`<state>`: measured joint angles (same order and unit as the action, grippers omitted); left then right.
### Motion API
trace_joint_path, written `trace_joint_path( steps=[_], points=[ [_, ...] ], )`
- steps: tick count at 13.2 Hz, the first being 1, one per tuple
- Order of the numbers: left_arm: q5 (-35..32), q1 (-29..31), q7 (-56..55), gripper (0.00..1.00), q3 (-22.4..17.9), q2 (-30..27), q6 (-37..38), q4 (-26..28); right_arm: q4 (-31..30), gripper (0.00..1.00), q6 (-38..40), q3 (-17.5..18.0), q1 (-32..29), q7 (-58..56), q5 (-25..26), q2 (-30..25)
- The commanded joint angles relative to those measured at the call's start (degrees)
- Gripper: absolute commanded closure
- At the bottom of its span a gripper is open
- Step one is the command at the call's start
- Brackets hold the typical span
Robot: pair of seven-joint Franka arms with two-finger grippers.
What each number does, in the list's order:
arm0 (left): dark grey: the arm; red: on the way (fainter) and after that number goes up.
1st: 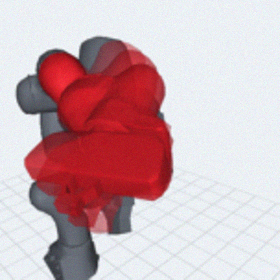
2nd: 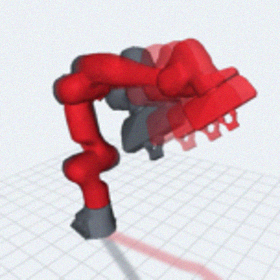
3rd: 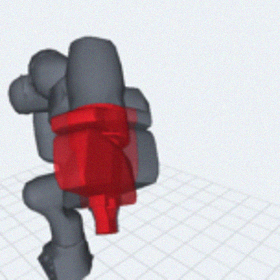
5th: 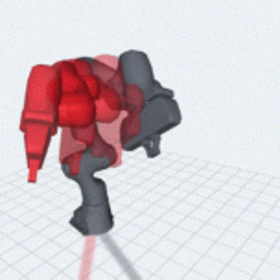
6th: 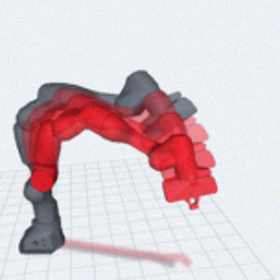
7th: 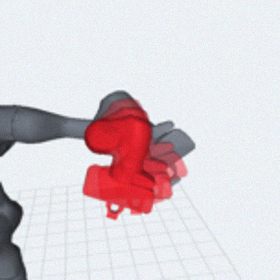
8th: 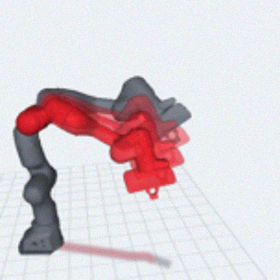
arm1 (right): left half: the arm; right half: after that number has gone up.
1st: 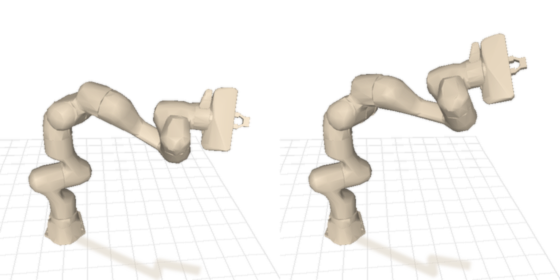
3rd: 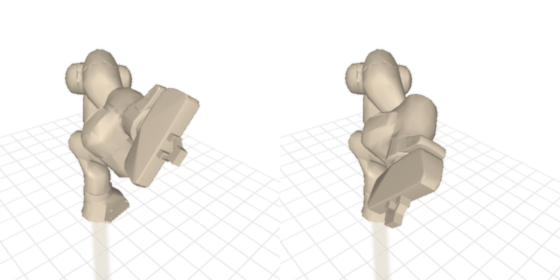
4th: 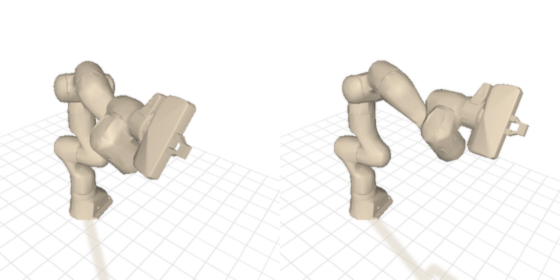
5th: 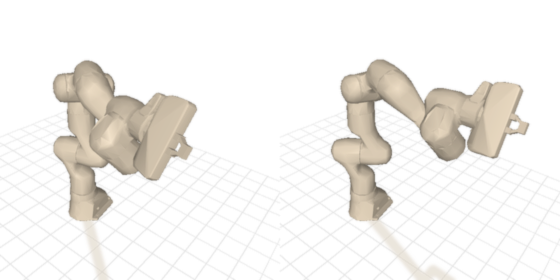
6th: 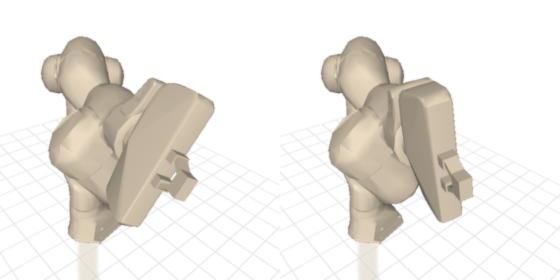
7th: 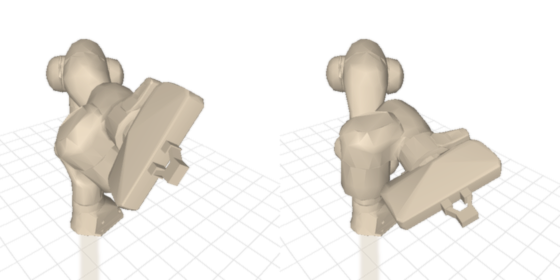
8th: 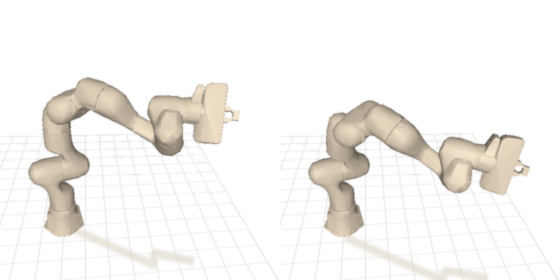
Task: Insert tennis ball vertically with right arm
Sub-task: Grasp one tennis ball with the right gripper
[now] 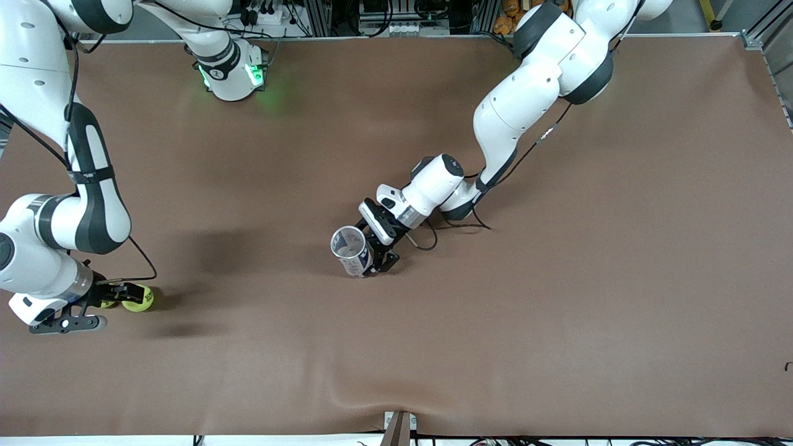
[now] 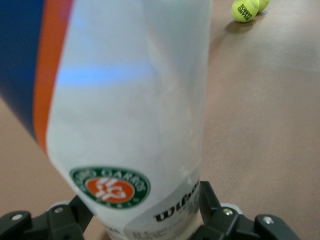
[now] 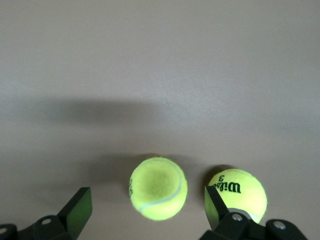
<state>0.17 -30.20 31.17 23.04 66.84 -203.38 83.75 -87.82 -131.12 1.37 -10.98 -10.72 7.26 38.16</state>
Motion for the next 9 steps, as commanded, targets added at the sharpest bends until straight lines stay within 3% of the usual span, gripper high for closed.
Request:
trace_joint_path(
  steps=[1,5,7,9],
  points=[
    [0.27,0.23,0.20,0.12,0.08,0.13,-0.26,0.19,0.46,0.00,-1.51,0.91,-1.33,-1.14,1.53,2.17],
    [0.36,0.31,0.12,0.11,0.08,-0.05,-0.26,0.45,-0.86,0.00,-1.68,0.91,-0.80,-1.14,1.53,3.14],
    [0.27,0.40,0.12,0.00,0.08,-0.22,-0.26,0.62,-0.86,0.00,-1.77,0.91,-0.80,-1.14,3.54,3.41],
    [-0.25,0.58,0.20,0.00,0.08,-0.49,-0.26,0.89,-0.86,0.00,-2.29,0.91,-1.15,-1.14,3.99,3.94]
  ],
)
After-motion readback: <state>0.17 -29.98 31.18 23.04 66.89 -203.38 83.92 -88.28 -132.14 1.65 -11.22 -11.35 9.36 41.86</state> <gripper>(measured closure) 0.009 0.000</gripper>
